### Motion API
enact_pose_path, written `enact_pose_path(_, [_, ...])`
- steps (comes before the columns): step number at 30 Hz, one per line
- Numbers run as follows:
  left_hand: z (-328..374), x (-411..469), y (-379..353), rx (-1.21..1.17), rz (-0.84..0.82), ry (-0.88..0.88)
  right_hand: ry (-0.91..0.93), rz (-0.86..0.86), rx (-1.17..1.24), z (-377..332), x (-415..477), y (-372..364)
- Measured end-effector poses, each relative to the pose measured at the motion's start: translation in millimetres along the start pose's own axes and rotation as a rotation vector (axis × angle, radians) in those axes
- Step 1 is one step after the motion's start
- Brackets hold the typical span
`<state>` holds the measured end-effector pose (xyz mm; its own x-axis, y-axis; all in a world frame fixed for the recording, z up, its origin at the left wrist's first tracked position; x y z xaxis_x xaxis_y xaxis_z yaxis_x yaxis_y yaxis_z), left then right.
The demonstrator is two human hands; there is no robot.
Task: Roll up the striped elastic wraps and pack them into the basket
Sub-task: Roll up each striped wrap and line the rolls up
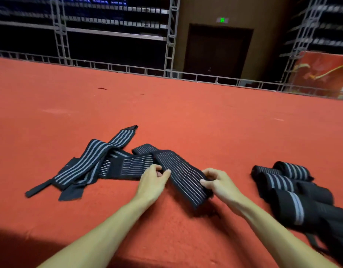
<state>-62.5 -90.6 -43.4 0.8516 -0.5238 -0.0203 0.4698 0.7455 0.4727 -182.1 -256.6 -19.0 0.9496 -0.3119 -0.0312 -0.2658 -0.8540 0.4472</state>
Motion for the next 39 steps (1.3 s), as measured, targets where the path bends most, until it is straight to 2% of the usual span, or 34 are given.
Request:
enact_pose_path(3, [28,-11,-33,-0.359,-0.004,0.092,-0.058,-0.099,-0.098,-4,-32,20])
enact_pose_path(5, [42,-20,-46,-0.429,-0.022,0.084,-0.106,-0.132,-0.199,-6,-55,35])
enact_pose_path(7, [54,-33,-58,-0.453,-0.157,0.107,-0.145,-0.129,-0.342,-4,-74,48])
enact_pose_path(9, [65,-50,-64,-0.405,-0.345,0.13,-0.174,-0.071,-0.53,0,-87,61])
enact_pose_path(11, [71,-64,-64,-0.294,-0.493,0.113,-0.205,-0.042,-0.62,2,-97,69])
enact_pose_path(16, [70,-75,-35,0.093,-0.674,0.068,-0.28,-0.041,-0.67,3,-103,72])
enact_pose_path(18, [63,-68,-19,0.237,-0.602,0.057,-0.257,0.023,-0.722,4,-91,69])
enact_pose_path(23, [32,-36,6,0.396,-0.173,-0.19,-0.163,0.016,-0.793,-5,-51,43])
enact_pose_path(29, [-11,16,12,0.689,-0.072,-0.461,-0.004,-0.043,-0.749,-14,10,4])
enact_pose_path(33, [-34,42,7,0.641,0.04,-0.394,0.103,-0.049,-0.732,-13,56,-18])
enact_pose_path(39, [-43,57,5,0.476,0.078,-0.312,0.164,-0.066,-0.584,-6,122,-54])
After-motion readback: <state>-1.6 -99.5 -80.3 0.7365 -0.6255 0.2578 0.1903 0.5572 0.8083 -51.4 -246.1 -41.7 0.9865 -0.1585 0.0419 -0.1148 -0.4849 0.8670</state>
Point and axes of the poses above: each hand's wrist, its own x-axis towards the middle knuckle, its own y-axis out of the back of the hand, z = x × y, the point moved 1 cm from there along x, towards the middle knuckle, and after that the axes turned 9 degrees about -z, right-handed, at the moved point
